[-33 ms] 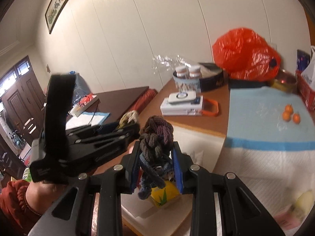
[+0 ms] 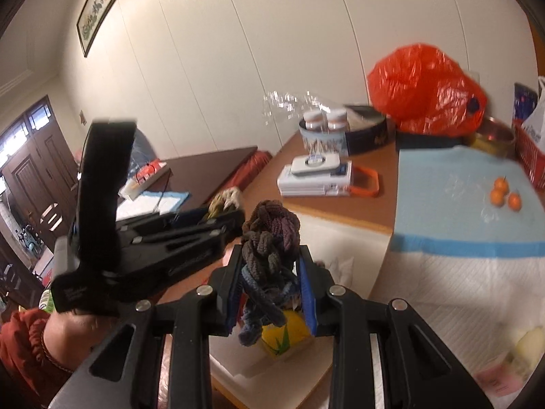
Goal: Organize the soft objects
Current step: 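Carry both rope knots over the white tray and open both grippers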
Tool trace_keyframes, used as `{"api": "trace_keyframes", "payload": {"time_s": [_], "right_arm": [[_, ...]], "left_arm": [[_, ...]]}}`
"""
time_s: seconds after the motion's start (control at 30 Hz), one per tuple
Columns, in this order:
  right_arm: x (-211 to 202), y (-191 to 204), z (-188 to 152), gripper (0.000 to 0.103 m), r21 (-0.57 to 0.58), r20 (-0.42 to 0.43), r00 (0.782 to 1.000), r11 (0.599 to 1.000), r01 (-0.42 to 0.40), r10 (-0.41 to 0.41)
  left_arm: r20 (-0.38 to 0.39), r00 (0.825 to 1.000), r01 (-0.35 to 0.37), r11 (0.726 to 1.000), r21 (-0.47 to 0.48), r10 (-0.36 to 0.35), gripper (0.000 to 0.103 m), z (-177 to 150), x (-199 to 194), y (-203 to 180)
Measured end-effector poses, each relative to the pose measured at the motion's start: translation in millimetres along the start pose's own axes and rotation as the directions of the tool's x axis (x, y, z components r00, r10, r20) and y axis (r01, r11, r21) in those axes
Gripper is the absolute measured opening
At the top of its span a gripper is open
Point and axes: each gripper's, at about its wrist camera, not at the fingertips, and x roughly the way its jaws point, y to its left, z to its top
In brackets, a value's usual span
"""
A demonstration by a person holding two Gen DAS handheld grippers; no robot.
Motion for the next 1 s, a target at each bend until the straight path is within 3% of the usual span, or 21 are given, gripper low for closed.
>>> {"api": "trace_keyframes", "payload": {"time_s": [0.37, 0.57, 0.63, 0.67, 0.7, 0.73, 0.8, 1.0], "right_arm": [[44.0, -3.3, -17.3, 0.032, 0.005, -0.102, 0.994, 0.999, 0.038, -0.037], [57.8, -7.8, -20.4, 0.032, 0.006, -0.130, 0.989, 0.998, 0.068, -0.067], [61.8, -9.4, -20.8, 0.032, 0.012, -0.136, 0.989, 0.998, 0.065, -0.063], [63.6, -10.1, -21.7, 0.033, 0.017, -0.143, 0.988, 0.998, 0.058, -0.055], [64.4, -10.3, -22.8, 0.052, 0.024, -0.150, 0.988, 0.999, 0.044, -0.040], [67.4, -11.3, -23.6, 0.082, 0.043, -0.165, 0.986, 0.999, 0.004, 0.003], [68.0, -12.3, -26.0, 0.100, 0.068, -0.170, 0.985, 0.997, -0.031, 0.042], [49.7, -2.0, -25.9, 0.103, 0.023, -0.104, 0.994, 1.000, -0.014, 0.016]], "left_arm": [[-0.096, 0.995, -0.002, 1.000, -0.008, 0.001, 0.033, -4.0, 47.7, 4.8], [-0.156, 0.987, 0.030, 0.998, -0.049, -0.037, 0.035, -4.2, 61.3, 9.5], [-0.141, 0.989, 0.038, 0.997, -0.065, -0.047, 0.050, -5.0, 58.8, 12.8], [-0.124, 0.991, 0.045, 0.995, -0.089, -0.056, 0.069, -5.6, 55.8, 16.2], [-0.108, 0.993, 0.044, 0.993, -0.110, -0.056, 0.091, -6.0, 52.5, 19.5], [-0.079, 0.995, 0.041, 0.988, -0.147, -0.053, 0.100, -6.6, 47.1, 24.9], [-0.043, 0.998, 0.039, 0.978, -0.203, -0.049, 0.103, -6.4, 37.1, 33.5], [0.043, 0.999, -0.003, 0.960, -0.280, 0.015, 0.103, -9.9, -0.6, 48.9]]}}
